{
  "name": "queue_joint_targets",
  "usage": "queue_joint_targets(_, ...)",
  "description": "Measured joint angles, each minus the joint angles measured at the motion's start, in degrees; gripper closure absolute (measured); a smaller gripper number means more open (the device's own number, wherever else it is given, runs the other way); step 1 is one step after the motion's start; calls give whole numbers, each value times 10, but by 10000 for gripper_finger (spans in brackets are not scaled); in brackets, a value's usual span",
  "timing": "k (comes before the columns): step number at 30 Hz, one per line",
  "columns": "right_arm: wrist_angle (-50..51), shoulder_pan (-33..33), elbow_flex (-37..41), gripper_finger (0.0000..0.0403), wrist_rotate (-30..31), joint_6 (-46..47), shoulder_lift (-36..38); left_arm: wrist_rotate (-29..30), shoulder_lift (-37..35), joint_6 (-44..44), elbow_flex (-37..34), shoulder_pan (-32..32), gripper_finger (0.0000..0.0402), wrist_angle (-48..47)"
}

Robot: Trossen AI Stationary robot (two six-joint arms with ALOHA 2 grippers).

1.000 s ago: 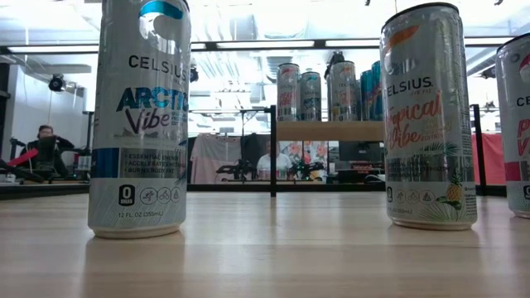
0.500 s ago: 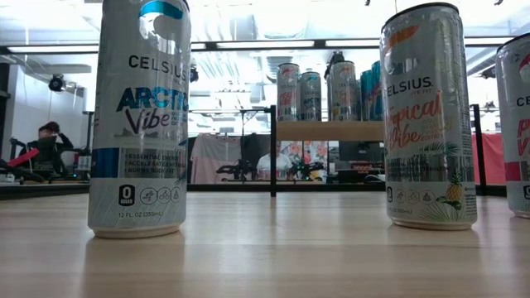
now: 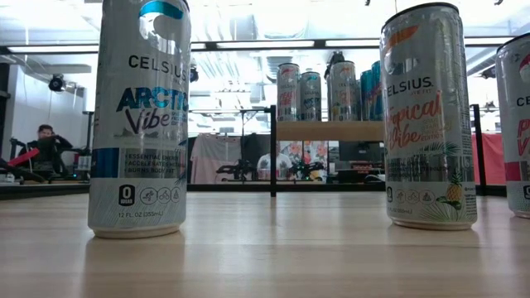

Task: Place canned beverage on shelf
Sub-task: Put the red black soda can on the shelf aligned with the red white soda cans

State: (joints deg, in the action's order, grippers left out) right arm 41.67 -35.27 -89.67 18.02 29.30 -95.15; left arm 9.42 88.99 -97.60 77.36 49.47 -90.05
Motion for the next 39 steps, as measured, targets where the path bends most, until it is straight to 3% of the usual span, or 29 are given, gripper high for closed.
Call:
queue_joint_targets(8,0,0,0,390,-25,6,0,-43,0,-33,-40,3,113,5)
queue_joint_targets(22,0,0,0,390,-34,0,0,2,-1,-35,-71,3,113,77)
queue_joint_targets(39,0,0,0,390,-30,1,0,18,2,25,-81,6,113,79)
